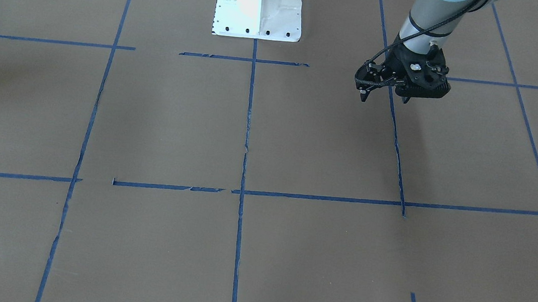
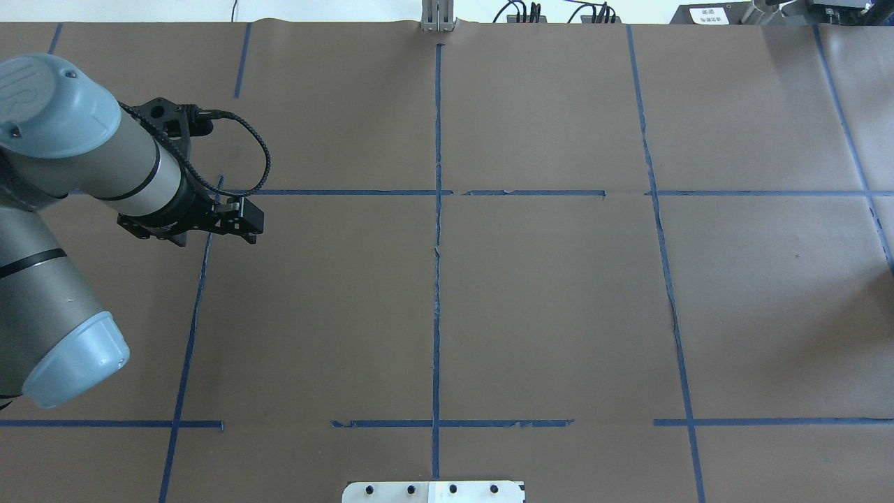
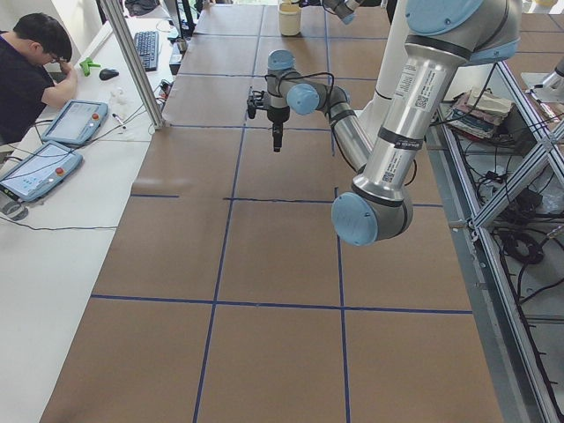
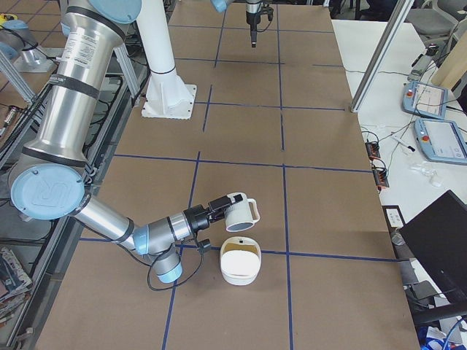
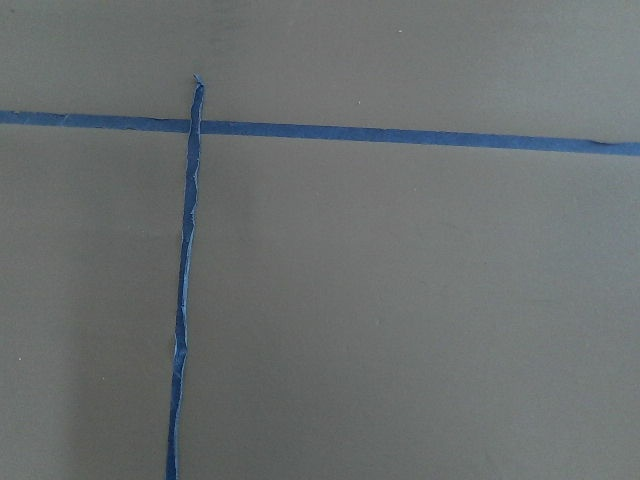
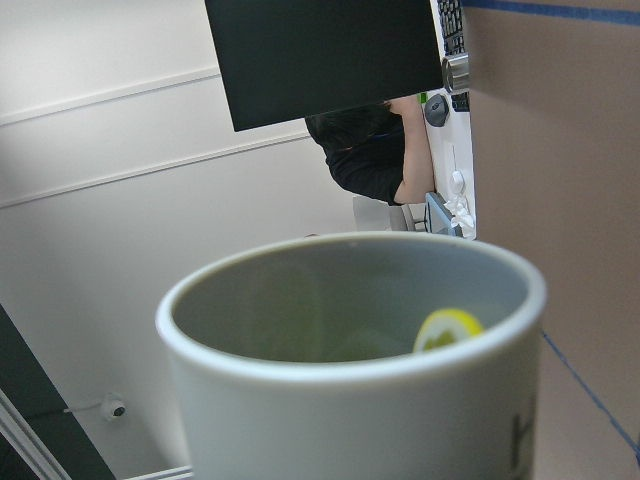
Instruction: Left arm hands cup to right arm to dump lemon
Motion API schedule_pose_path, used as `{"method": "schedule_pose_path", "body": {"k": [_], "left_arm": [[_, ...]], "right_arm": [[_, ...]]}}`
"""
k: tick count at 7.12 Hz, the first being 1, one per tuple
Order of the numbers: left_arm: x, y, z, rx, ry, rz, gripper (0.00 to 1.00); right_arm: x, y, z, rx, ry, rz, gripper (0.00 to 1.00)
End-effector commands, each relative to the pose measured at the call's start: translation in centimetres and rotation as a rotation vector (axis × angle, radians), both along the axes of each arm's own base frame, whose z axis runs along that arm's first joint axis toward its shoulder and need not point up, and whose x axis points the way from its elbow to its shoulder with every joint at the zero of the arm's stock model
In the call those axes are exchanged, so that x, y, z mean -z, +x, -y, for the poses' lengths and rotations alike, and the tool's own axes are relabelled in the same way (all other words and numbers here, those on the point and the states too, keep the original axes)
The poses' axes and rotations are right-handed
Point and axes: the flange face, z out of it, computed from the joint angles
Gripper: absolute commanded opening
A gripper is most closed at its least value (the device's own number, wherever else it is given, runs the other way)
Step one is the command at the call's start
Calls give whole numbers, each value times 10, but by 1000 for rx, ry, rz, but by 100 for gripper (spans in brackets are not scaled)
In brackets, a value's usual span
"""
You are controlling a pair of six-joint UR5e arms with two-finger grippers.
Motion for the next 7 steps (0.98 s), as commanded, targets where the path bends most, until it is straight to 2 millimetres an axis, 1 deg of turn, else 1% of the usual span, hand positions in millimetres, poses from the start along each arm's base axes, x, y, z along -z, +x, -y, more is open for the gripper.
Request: {"method": "schedule_pose_path", "body": {"k": [1, 4, 5, 7], "left_arm": [[-2, 1, 1, -2, -1, 3, 100], [0, 2, 1, -2, 0, 2, 100], [0, 2, 1, -5, 3, 1, 100], [1, 5, 2, -5, 3, 2, 100]], "right_arm": [[5, -2, 9, 6, -28, 189, 5], [6, 5, 8, -8, -27, 308, 5], [5, 10, 6, 2, -38, 389, 5], [-3, 23, -5, -5, -37, 429, 5]]}}
